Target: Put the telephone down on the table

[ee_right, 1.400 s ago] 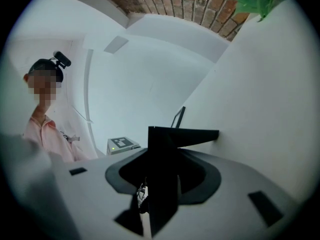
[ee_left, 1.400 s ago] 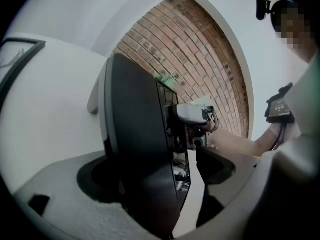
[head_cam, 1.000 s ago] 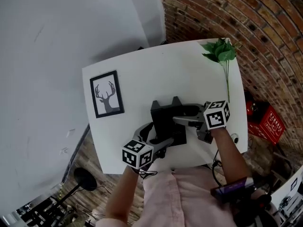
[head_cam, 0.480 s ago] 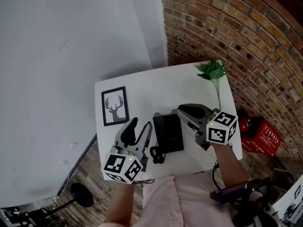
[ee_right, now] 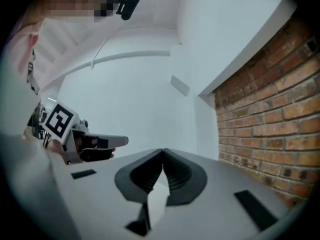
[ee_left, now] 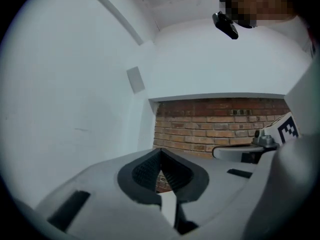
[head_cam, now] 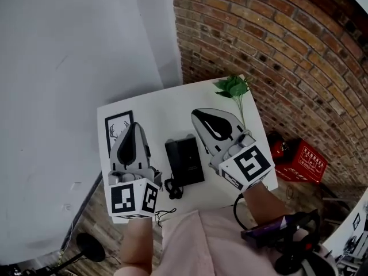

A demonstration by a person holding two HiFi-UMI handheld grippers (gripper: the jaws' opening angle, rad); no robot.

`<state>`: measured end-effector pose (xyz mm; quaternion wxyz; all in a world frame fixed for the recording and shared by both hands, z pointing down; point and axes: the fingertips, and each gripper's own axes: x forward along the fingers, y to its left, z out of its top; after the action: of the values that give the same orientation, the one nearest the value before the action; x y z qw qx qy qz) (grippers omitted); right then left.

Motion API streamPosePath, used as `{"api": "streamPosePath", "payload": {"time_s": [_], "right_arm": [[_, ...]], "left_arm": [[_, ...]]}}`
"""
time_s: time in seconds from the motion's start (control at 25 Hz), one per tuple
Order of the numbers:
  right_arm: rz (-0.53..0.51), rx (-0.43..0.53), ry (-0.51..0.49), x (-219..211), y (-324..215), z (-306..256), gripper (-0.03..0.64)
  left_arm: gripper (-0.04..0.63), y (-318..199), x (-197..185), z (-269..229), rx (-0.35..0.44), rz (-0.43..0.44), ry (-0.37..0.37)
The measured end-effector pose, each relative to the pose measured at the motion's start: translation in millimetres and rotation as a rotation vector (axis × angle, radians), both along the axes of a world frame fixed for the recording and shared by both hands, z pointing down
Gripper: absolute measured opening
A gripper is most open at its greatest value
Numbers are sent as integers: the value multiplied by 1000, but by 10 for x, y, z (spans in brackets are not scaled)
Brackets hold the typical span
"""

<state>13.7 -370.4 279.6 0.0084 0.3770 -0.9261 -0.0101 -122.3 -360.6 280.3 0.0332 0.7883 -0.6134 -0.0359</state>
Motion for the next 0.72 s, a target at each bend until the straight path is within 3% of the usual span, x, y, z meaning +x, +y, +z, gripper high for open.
{"api": "streamPosePath", "payload": {"time_s": [0.32,0.72], "right_arm": [[31,24,-5,74,-28,-31,4],[37,33,-5,100,4,-24,5]], "left_arm": [[3,14,115,-140,45,-22,-85],[3,69,217,-38,27,7,-108]]}}
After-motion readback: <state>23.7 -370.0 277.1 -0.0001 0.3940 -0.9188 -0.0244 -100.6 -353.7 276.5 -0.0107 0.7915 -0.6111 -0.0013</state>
